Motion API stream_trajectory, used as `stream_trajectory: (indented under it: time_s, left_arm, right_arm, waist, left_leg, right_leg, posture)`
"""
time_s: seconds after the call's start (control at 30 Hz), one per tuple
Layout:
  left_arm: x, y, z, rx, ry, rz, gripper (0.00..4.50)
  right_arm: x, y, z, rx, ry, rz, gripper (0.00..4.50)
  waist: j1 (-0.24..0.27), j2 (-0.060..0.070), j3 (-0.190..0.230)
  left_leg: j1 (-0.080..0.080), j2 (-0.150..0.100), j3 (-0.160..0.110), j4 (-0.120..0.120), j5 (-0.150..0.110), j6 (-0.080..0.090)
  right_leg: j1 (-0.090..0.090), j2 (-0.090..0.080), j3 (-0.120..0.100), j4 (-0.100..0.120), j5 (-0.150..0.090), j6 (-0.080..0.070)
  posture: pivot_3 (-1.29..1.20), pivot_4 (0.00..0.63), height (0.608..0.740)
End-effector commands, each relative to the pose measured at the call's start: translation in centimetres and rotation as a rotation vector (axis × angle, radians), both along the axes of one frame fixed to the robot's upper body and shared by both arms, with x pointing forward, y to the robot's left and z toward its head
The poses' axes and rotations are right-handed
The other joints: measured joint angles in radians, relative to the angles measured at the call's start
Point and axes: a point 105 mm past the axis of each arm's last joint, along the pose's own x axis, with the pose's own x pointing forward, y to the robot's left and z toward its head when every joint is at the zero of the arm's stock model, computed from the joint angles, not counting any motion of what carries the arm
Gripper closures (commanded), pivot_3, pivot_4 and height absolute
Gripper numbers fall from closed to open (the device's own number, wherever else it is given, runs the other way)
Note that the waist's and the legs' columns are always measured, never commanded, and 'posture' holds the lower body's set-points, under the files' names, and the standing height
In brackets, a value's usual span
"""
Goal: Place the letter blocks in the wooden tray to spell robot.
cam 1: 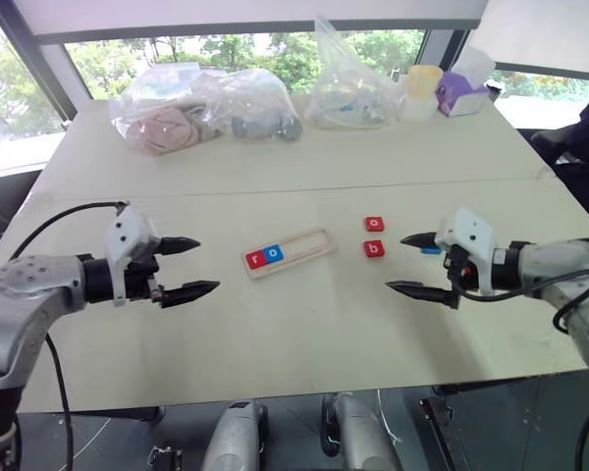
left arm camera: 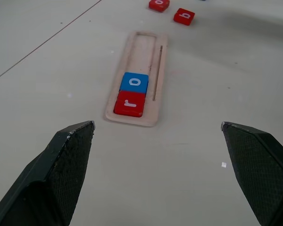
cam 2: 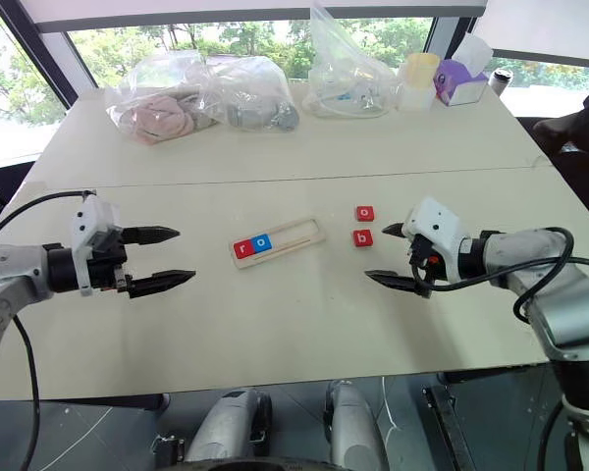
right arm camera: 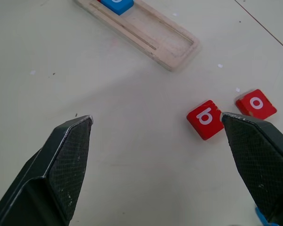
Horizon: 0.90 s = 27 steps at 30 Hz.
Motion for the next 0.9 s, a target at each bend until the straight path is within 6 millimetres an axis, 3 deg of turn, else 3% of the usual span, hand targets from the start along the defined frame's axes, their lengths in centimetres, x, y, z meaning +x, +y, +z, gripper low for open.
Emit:
stream_trajectory:
  time_s: [0.03,0.53,0.77,0.9]
  left_arm:
    - [-0.1,-0.2,1.3,0.015,-0.053,-0.038,0.0]
    - [1.1,-1.3,1.7,0.013,-0.068,-0.059,0.0]
    - [1.9,-2.3,0.3,0.015,-0.071,-0.086,0.0]
    - [3.9,-2.8,-1.1,0.068,-0.119,-0.084,0.0]
  right_arm:
    - [0.3,0.5,1.3,-0.002,-0.048,0.029,0.03]
    - [0.5,1.4,1.4,0.012,-0.079,0.022,0.03]
    - [0.0,1.6,1.0,0.008,-0.087,0.007,0.03]
    - [-0.2,1.9,0.8,0.025,-0.09,-0.012,0.03]
  waist:
    - [0.0,0.0,0.0]
    - [0.0,0.0,0.0]
    - [0.001,0.0,0.0]
    - [0.003,0.0,0.0]
  left_leg:
    - [0.0,0.0,0.001,0.0,0.0,0.0]
    - [0.0,0.0,0.003,0.0,0.0,0.0]
    - [0.0,0.0,0.003,0.0,0.0,0.0]
    - [0.0,-0.001,0.003,0.001,0.0,-0.001]
  right_leg:
    - [0.0,0.0,0.0,0.0,0.0,0.0]
    - [-0.001,0.0,0.001,0.001,0.001,-0.001]
    - [-0.001,0.0,0.001,0.001,0.002,-0.002]
    - [0.0,-0.001,0.001,0.001,0.003,-0.003]
  posture:
    - [0.0,0.15,0.74]
    - [0.0,0.15,0.74]
    - [0.0,0.15,0.74]
    - [0.0,0.15,0.74]
